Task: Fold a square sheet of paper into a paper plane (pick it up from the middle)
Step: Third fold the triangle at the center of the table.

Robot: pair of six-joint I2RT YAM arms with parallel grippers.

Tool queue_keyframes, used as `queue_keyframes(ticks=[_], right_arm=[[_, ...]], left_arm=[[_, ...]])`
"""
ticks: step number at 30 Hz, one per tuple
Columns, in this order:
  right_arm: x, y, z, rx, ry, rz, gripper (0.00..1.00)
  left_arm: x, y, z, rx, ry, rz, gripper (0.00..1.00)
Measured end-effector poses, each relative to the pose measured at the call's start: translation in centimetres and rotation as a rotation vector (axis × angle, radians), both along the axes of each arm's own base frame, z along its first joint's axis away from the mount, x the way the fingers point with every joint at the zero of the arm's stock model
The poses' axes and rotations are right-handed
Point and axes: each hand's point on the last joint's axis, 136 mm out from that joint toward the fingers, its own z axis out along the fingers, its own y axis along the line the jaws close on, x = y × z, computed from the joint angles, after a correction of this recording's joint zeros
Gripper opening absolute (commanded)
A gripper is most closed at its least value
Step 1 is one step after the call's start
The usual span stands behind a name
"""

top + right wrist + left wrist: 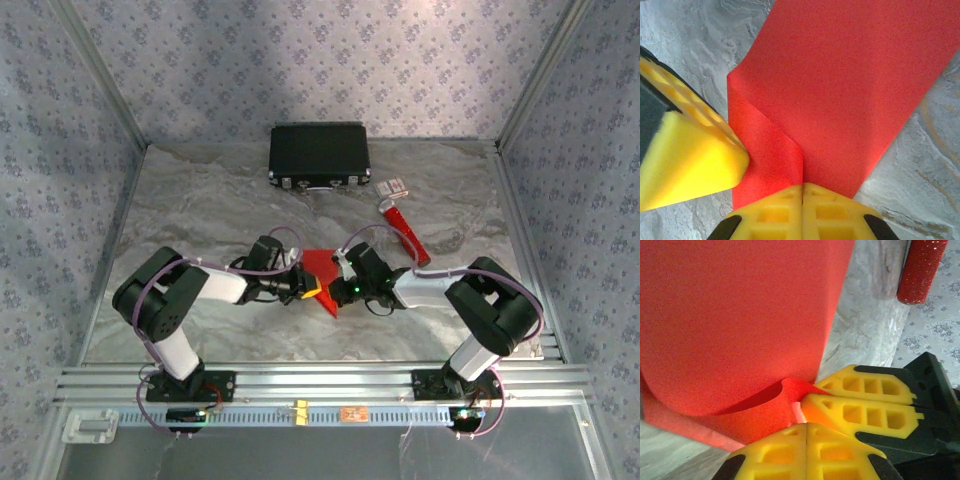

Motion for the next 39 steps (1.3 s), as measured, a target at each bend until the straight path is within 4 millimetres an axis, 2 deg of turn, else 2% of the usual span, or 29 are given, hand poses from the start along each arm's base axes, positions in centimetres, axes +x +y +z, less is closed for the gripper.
queue_keyframes(ticks=[5,12,18,27,34,37,39], right_arm=[[0.0,0.0,0.0,0.004,-0.002,-0.002,0.07],[0.0,0.0,0.0,0.003,-0.002,-0.002,0.07],[0.0,0.0,0.0,0.003,-0.002,-0.002,0.09],[-0.1,-0.3,0.6,0.014,0.02,-0.034,0.31],[0.4,-2.0,2.8,0.019,0.022,-0.126,0.36],[0.5,-2.1,4.4,0.056,0.01,-0.154,0.35],[0.4,-2.0,5.3,0.086,0.011,-0.167,0.3]], left_arm=[[0.2,-0.2,0.2,-0.003,-0.01,-0.003,0.0],[-0.3,0.3,-1.6,0.04,0.037,-0.001,0.0],[-0.3,0.3,-1.7,0.043,0.03,-0.008,0.0],[-0.2,0.2,-1.8,0.048,0.024,-0.025,0.0],[-0.2,0.1,-1.8,0.047,0.024,-0.03,0.0],[-0.2,0.0,-1.8,0.047,0.024,-0.03,0.0],[-0.2,0.0,-1.8,0.047,0.024,-0.03,0.0]])
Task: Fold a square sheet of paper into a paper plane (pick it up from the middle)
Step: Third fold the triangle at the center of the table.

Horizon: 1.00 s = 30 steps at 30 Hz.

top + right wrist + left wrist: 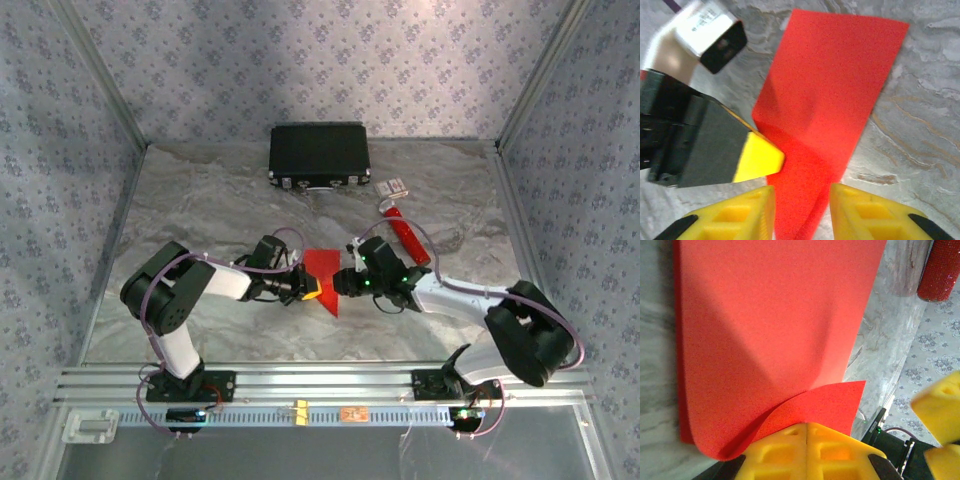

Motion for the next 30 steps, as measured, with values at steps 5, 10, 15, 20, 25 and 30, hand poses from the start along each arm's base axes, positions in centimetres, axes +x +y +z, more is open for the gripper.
queue_keyframes(ticks=[5,10,15,20,25,30], right_arm=[[-1.2,1.1,0.3,0.053,0.057,0.016,0.15],[-3.1,3.2,-0.7,0.04,0.127,0.081,0.08],[-3.7,4.7,-1.8,0.016,0.171,0.119,0.07],[-3.7,5.5,-2.6,-0.004,0.197,0.133,0.07],[-3.9,5.4,-3.9,-0.037,0.228,0.131,0.07],[-4.3,4.9,-4.8,-0.063,0.253,0.128,0.07]], left_arm=[[0.0,0.0,0.0,0.0,0.0,0.0,0.0],[0.0,0.0,0.0,0.0,0.001,-0.001,0.0],[0.0,-0.1,0.0,-0.004,0.002,-0.004,0.0],[0.0,-0.1,0.0,-0.004,0.003,-0.005,0.0],[0.0,-0.1,0.0,-0.004,0.003,-0.005,0.0],[0.0,-0.1,0.0,-0.004,0.003,-0.005,0.0]])
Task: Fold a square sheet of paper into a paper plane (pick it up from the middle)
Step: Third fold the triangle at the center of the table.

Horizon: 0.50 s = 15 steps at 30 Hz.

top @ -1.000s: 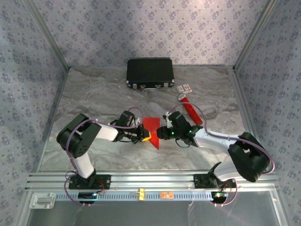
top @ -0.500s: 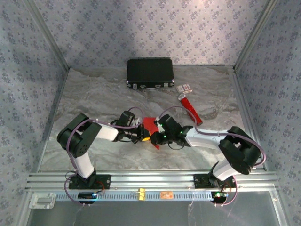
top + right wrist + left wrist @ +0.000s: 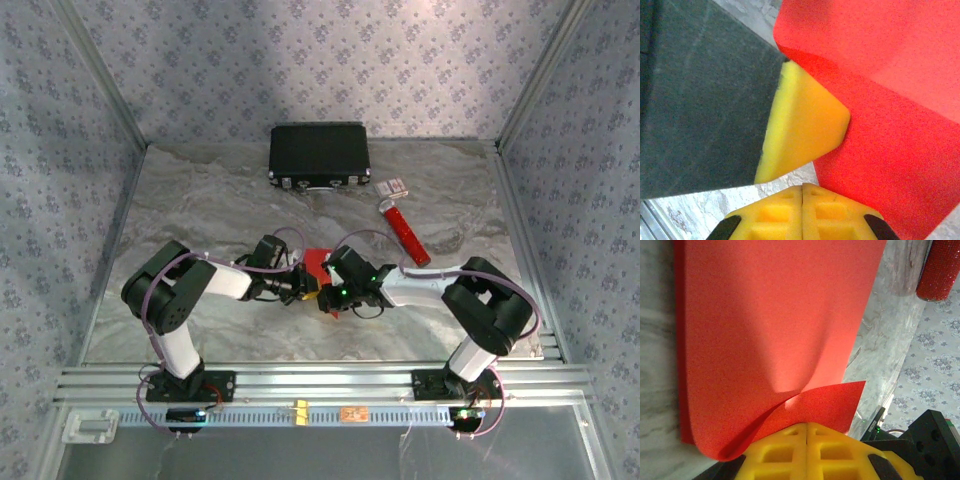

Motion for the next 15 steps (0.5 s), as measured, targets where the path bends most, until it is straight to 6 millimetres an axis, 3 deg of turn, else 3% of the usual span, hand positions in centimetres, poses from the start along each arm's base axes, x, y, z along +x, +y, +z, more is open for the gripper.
queue_keyframes(ticks=[15], right_arm=[[-0.62,-0.98,-0.64,-0.016,0.007,-0.012,0.09]], left_arm=[[0.07,-0.12,-0.01,-0.002,-0.008,-0.009,0.0]])
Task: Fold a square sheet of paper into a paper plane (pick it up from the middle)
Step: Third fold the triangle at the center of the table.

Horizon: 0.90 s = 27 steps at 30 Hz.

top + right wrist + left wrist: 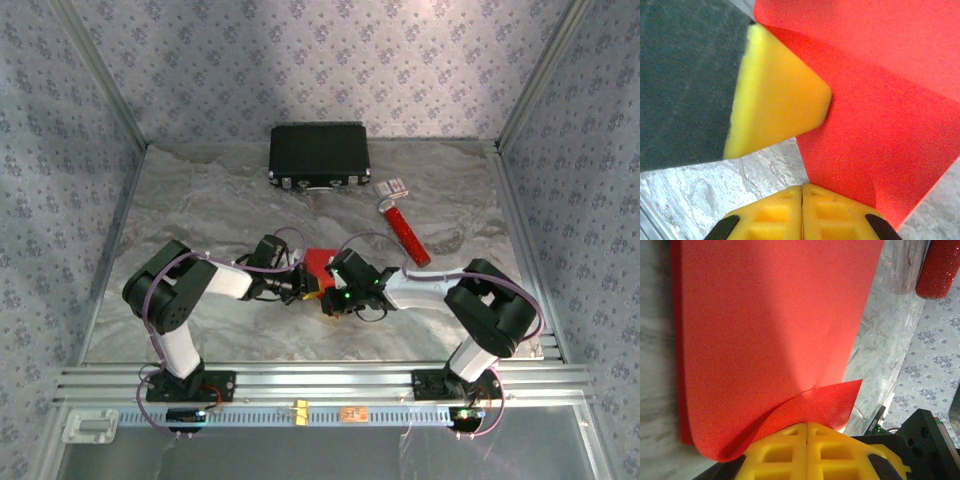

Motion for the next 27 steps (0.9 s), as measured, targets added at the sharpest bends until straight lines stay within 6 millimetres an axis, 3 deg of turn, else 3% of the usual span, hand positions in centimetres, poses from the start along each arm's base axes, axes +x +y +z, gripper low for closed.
queue_keyframes(ticks=[27], right_arm=[[-1.4,-1.7,0.0,0.038,-0.008,-0.025,0.12]], left_arm=[[0.0,0.1,-0.1,0.011,0.002,-0.007,0.0]])
